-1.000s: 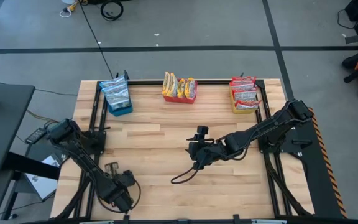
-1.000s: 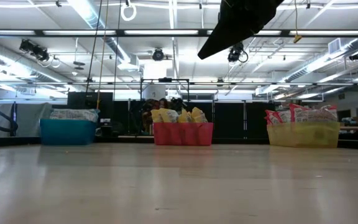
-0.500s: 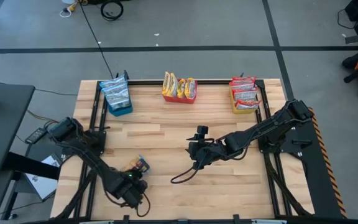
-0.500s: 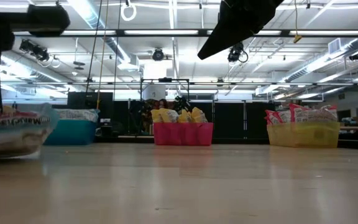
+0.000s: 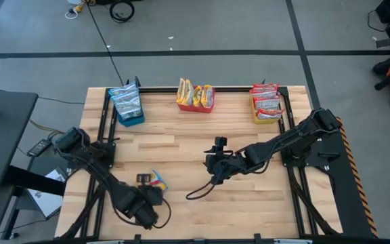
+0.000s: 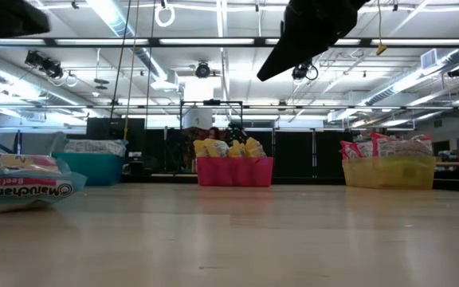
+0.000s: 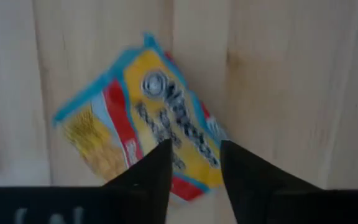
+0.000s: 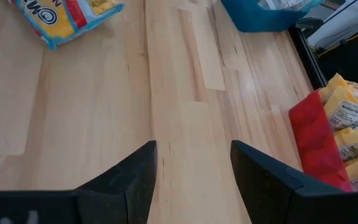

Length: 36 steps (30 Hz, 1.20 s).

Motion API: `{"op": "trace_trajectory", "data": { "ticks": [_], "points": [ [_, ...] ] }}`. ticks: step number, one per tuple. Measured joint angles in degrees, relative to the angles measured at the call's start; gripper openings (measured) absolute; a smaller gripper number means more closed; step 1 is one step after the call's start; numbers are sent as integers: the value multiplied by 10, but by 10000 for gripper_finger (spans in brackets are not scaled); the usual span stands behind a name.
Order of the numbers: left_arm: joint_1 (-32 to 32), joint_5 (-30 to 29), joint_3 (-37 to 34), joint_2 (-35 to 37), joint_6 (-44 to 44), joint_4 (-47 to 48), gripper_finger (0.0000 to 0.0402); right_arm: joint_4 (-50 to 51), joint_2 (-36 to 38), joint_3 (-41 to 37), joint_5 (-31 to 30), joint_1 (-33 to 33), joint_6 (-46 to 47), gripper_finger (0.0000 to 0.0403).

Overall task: Sort Maruchan noodles
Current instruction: Put the blue noodle pack into the blue bin

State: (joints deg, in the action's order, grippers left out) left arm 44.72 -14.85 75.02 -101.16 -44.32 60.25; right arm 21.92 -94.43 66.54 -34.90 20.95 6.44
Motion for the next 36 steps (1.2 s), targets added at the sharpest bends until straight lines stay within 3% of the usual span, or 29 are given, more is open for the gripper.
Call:
{"op": "trace_trajectory", "data": {
  "ticks": [5,12,16,22,30,36],
  "points": [
    [50,-27,-4,-1,-58,-10,175,-7,0,0,-1,-17,-1,208],
    [121,-157,-4,-27,-25,-9,180,-20,0,0,-17,-55,-2,206],
    [122,-142,-4,-60,-16,-15,180,-31,0,0,-20,-59,-3,206],
    [121,-127,51,-105,-22,-14,180,-34,0,0,-86,23,-10,200],
    [112,-132,119,-152,-155,68,180,-34,0,0,-182,160,38,199],
    [111,-136,176,-213,-196,101,180,-29,0,0,-193,221,109,199]
  ]
}}
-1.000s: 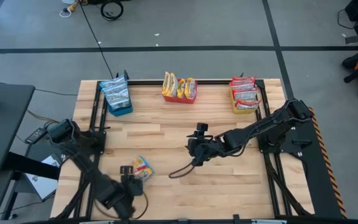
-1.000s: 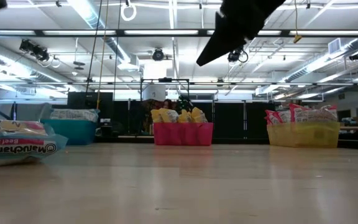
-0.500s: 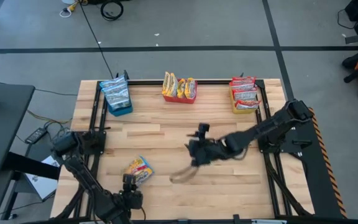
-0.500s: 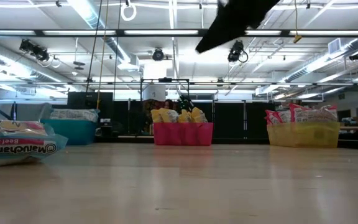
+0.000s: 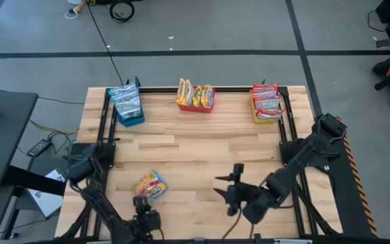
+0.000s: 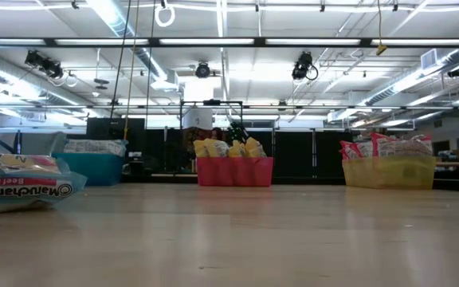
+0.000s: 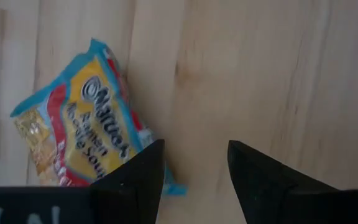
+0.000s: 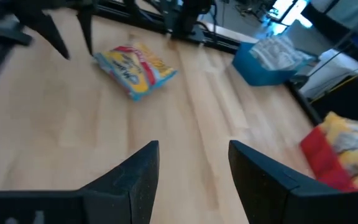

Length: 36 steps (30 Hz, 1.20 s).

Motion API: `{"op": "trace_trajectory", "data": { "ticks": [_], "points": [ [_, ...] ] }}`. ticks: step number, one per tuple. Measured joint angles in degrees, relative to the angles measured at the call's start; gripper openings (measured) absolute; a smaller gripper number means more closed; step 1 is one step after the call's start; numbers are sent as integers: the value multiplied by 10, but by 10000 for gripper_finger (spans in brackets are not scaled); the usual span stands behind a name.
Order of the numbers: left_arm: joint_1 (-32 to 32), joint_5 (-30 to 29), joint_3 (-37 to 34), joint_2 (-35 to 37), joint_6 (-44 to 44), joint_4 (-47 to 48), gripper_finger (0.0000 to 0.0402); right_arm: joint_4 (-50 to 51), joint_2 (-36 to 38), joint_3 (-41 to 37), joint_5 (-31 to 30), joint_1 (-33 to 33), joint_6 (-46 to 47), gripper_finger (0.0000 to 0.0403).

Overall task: Sort Maruchan noodles
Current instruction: Put the blue noodle pack into the blue bin

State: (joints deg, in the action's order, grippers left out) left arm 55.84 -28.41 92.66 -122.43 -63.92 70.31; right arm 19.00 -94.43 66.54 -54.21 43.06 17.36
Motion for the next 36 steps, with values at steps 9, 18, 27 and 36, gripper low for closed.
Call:
{"op": "trace_trajectory", "data": {
  "ticks": [9,18,27,36],
  "points": [
    [-13,-25,173,-132,-58,161,180,31,0,0,9,35,50,199],
    [-22,-37,157,-154,-92,198,180,52,0,0,26,37,50,199],
    [-46,-7,155,-153,-87,188,218,60,0,0,33,36,50,199],
    [-47,-21,142,-152,-89,197,286,61,0,0,33,33,56,199]
  ]
}}
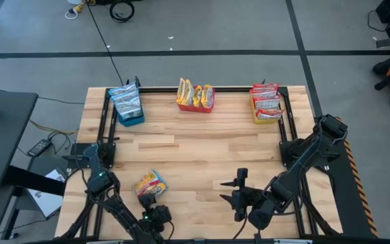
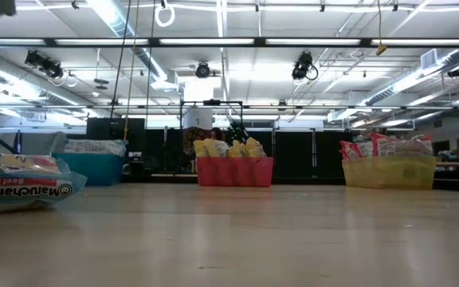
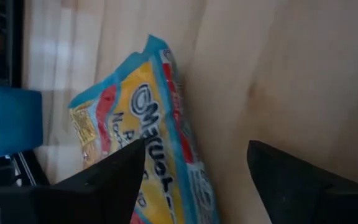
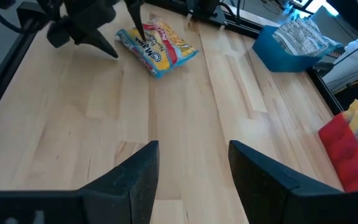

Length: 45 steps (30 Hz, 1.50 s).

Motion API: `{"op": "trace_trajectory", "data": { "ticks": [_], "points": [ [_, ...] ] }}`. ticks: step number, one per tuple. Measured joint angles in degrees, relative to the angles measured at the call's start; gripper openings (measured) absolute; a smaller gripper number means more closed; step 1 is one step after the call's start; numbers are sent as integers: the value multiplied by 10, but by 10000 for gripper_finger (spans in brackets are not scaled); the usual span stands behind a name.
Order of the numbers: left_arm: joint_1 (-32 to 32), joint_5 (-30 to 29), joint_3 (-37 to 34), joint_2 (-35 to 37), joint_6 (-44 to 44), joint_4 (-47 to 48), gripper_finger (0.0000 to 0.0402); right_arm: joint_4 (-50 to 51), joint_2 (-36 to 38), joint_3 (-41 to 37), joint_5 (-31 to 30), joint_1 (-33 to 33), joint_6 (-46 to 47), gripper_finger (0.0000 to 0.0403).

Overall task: Sort Maruchan noodles
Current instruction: Put the blue noodle pack into the blue bin

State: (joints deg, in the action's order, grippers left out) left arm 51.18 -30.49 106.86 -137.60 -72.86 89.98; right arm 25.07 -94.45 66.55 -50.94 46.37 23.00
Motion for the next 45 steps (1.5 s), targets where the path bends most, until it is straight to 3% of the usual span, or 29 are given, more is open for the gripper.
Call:
{"op": "trace_trajectory", "data": {
  "ticks": [10,13,16,21,23,26,32,39,45],
  "points": [
    [-24,22,-81,5,-35,3,274,0,0,0,12,0,0,199],
    [-29,30,-86,5,-34,1,254,1,0,0,19,0,2,199],
    [-35,49,-86,4,-34,0,197,3,0,0,24,0,9,199],
    [-41,60,-88,4,-33,7,51,4,0,0,28,0,11,199],
    [-41,61,-88,8,-28,4,16,3,0,0,30,0,11,199],
    [-42,63,-92,28,-15,-2,9,3,0,0,41,0,13,199],
    [-42,29,-90,138,60,-9,4,3,0,0,59,0,38,199],
    [-61,-6,-90,290,251,-3,2,3,0,0,79,1,67,199],
    [-146,-32,-90,414,427,-1,1,3,0,0,86,2,78,199]
  ]
}}
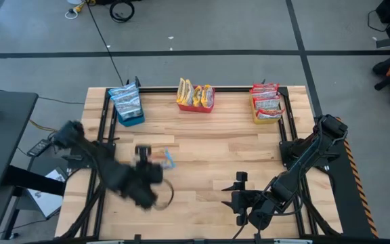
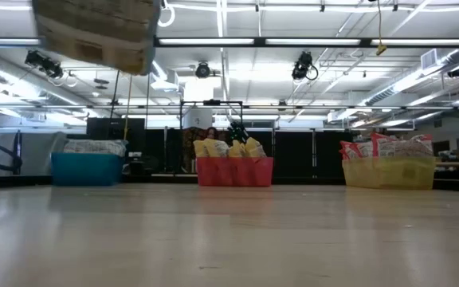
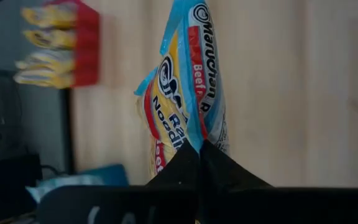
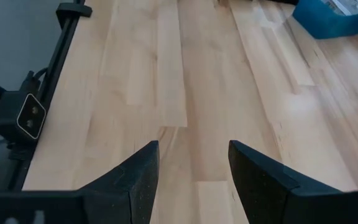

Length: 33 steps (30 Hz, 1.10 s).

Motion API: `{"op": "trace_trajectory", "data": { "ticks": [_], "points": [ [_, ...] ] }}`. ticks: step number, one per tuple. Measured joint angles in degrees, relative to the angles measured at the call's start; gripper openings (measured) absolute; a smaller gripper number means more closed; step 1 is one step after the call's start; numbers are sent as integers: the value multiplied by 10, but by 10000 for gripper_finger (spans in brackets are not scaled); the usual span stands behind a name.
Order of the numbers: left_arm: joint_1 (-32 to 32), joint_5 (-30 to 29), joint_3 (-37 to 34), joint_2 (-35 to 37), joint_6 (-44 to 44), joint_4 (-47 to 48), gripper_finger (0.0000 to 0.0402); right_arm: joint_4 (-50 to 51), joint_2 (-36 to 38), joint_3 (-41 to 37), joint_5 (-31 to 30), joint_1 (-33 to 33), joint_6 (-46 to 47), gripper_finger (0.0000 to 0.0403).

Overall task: Sort Maruchan noodles
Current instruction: Put the blue noodle pack into the blue bin

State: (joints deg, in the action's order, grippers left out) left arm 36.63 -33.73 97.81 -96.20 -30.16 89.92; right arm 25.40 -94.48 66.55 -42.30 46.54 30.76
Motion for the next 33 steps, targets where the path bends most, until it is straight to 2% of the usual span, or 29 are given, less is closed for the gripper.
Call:
{"op": "trace_trajectory", "data": {
  "ticks": [5,11,17,20,26,33],
  "points": [
    [-108,4,-60,110,87,1,1,0,0,0,7,2,6,199],
    [-258,60,-185,253,137,-4,1,-1,-1,-22,15,6,4,199],
    [-390,101,-309,402,252,-119,1,3,-1,-37,16,-9,-2,199],
    [-452,115,-351,453,317,-164,1,-3,-1,-37,15,-26,-9,199],
    [-604,124,-401,479,388,-140,1,-33,-1,-37,15,-54,1,199],
    [-752,232,-460,468,536,-244,1,-95,-1,-37,15,-63,-10,199]
  ]
}}
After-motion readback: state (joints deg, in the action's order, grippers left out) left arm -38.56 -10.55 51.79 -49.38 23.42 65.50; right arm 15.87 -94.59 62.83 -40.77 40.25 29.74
